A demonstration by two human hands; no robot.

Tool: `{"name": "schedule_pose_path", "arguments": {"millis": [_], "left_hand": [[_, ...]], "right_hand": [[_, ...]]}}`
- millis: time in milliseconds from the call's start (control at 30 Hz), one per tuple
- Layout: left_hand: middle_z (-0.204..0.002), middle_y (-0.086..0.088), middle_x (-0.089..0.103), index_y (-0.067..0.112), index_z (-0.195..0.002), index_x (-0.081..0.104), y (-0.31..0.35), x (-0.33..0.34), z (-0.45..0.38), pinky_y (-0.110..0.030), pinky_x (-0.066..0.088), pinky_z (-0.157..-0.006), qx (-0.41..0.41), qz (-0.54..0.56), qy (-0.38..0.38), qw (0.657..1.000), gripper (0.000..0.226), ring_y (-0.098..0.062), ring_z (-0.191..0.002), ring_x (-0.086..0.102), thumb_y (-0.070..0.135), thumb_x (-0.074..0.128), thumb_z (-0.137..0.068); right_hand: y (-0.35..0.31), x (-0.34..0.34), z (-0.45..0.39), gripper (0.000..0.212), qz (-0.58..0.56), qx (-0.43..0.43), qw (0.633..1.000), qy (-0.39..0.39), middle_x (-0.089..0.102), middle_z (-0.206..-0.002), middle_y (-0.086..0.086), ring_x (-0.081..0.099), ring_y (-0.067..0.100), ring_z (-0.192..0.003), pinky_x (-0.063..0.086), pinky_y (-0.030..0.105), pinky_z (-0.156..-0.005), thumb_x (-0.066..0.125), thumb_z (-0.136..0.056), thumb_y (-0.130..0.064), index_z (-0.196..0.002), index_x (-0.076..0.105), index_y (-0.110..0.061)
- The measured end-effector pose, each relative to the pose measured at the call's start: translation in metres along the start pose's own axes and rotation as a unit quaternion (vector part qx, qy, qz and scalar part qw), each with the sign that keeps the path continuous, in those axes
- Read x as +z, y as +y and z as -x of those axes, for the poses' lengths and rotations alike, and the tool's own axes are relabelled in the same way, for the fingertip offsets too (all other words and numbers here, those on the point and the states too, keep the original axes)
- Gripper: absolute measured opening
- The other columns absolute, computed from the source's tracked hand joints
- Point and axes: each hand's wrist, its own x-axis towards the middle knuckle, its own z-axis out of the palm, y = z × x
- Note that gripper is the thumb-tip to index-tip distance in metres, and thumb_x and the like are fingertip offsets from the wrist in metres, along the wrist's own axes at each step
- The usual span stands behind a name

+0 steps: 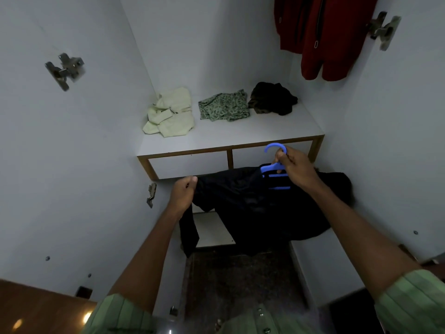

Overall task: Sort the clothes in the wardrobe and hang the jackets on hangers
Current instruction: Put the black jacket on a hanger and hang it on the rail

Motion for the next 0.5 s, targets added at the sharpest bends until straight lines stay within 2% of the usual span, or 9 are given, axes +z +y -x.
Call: {"name": "schedule_pose_path", "arguments": {"millis": [67,167,267,333,400,500], "left_hand": [[-0.066,0.004,0.049,0.021,-0.069,0.050,-0.002,-0.004,0.004,-0.029,0.032,-0.059,0.012,-0.039,0.002,0.999,0.040,-0.010,-0.061,0.044,0.025,0.046,-0.108],[-0.085,0.002,0.066,0.013,-0.089,0.070,-0.021,-0.011,0.005,-0.028,0.043,-0.071,0.013,-0.123,0.030,0.992,0.024,-0.014,-0.080,0.060,0.017,0.052,-0.105],[-0.102,-0.001,0.073,0.015,-0.103,0.073,-0.033,-0.015,0.009,-0.034,0.055,-0.087,-0.005,-0.095,0.119,0.988,0.017,-0.017,-0.097,0.067,0.015,0.056,-0.102],[-0.103,0.002,0.072,0.019,-0.103,0.072,-0.025,-0.012,0.014,-0.031,0.056,-0.086,0.031,-0.085,0.145,0.985,0.014,-0.012,-0.096,0.066,0.019,0.058,-0.101],[-0.103,0.007,0.069,0.022,-0.102,0.071,-0.011,-0.006,0.020,-0.021,0.053,-0.083,0.094,-0.086,0.101,0.987,0.008,-0.004,-0.094,0.064,0.023,0.065,-0.098],[-0.102,0.015,0.065,0.028,-0.104,0.072,0.007,0.007,0.029,-0.010,0.046,-0.081,0.158,-0.131,-0.018,0.979,0.015,-0.001,-0.093,0.062,0.025,0.076,-0.090]], "right_hand": [[0.001,0.002,-0.003,0.032,-0.038,0.011,0.999,0.008,0.071,-0.092,-0.001,0.067,0.002,-0.082,0.051,0.016,-0.076,0.042,-0.109,-0.029,-0.094,0.064,-0.013],[0.004,-0.001,-0.007,0.033,-0.119,0.013,0.993,-0.011,0.072,-0.099,0.010,0.071,0.023,-0.088,0.054,0.034,-0.092,0.042,-0.110,-0.028,-0.091,0.063,-0.012],[0.001,0.001,-0.007,0.032,-0.114,-0.004,0.993,-0.040,0.071,-0.096,0.009,0.071,0.021,-0.087,0.052,0.031,-0.092,0.041,-0.110,-0.025,-0.090,0.062,-0.011],[-0.003,0.006,-0.006,0.034,-0.105,0.009,0.993,-0.047,0.071,-0.093,0.003,0.070,0.013,-0.084,0.050,0.025,-0.086,0.040,-0.110,-0.024,-0.093,0.062,-0.005],[-0.007,0.013,-0.007,0.035,-0.102,0.023,0.993,-0.053,0.070,-0.089,-0.003,0.069,0.009,-0.080,0.048,0.021,-0.080,0.040,-0.110,-0.025,-0.096,0.062,-0.002],[-0.012,0.025,-0.011,0.035,-0.106,0.027,0.991,-0.078,0.071,-0.085,-0.006,0.070,0.017,-0.082,0.050,0.026,-0.081,0.041,-0.110,-0.028,-0.093,0.064,-0.008]]}}
